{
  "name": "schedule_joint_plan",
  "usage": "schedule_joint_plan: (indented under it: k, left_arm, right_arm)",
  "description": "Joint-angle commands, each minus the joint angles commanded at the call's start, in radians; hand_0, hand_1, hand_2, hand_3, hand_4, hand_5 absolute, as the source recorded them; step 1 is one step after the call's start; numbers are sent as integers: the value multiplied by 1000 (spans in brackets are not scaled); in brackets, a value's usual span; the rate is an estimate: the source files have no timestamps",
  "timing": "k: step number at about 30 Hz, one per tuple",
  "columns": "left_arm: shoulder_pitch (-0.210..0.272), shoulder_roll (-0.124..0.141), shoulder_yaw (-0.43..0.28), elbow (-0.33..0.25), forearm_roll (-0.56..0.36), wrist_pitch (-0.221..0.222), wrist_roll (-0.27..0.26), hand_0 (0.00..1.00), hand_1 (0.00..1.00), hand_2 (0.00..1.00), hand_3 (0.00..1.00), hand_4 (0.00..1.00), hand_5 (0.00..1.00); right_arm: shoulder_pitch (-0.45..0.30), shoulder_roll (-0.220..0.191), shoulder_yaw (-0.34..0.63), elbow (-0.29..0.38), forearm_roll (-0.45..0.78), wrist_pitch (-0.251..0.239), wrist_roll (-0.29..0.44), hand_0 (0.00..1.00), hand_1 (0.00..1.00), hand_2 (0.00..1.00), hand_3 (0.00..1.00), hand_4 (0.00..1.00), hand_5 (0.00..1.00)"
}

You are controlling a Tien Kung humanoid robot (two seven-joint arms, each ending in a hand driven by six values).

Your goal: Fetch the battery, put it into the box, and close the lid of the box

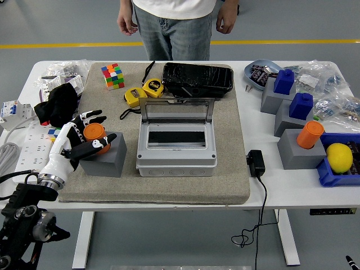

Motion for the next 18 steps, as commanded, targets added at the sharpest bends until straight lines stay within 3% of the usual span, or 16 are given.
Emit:
schedule_joint_plan:
  k: [18]
  left_arm:
    - [-22,3,66,1,-6,49,-4,665,734,575,601,998,2]
  right_arm:
    - [0,0,-5,0,3,1,-1,798,752,733,762,998,998]
